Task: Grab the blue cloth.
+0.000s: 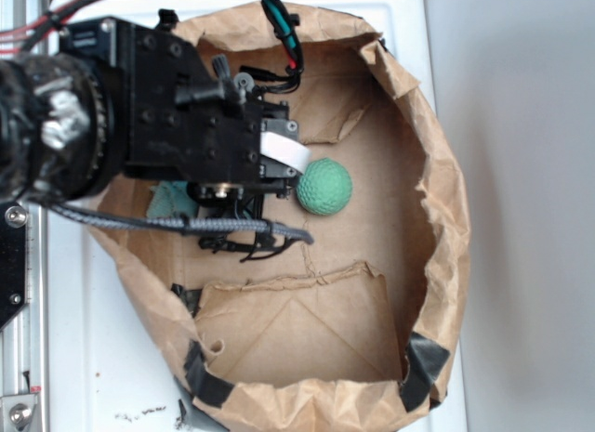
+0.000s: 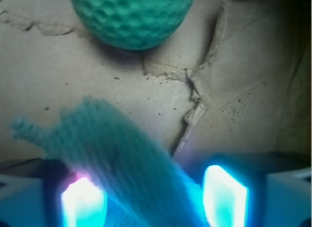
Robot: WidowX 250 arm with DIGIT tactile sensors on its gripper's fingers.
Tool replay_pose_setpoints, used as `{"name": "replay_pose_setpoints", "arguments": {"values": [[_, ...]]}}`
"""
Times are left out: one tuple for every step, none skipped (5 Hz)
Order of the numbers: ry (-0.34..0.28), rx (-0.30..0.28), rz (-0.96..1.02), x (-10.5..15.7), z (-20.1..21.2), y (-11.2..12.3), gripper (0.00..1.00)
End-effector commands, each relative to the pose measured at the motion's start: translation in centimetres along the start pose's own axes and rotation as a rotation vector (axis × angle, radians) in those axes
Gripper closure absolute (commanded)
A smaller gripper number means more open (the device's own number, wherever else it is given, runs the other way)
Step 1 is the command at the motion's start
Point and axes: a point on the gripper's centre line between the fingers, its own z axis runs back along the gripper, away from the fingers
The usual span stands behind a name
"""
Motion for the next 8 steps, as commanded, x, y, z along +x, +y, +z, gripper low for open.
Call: {"name": "replay_pose_setpoints", "arguments": {"values": [[-0.06,0.039,0.044,0.6,0.6,0.2,1.0],[-0.054,0.006,0.057,1.0,2.1,0.5,1.0],[-0.068,-0.047,0.068,1.2,4.5,0.8,1.0],[-0.09,-0.096,0.069,1.0,7.0,1.1,1.0],[-0.091,-0.155,0.091,1.4,10.2,1.5,1.0],[-0.093,-0.193,0.171,2.2,12.5,1.7,1.0],[-0.123,-0.227,0.207,2.9,14.3,1.4,1.0],[-0.161,-0.251,0.233,3.5,15.8,0.7,1.0]]}}
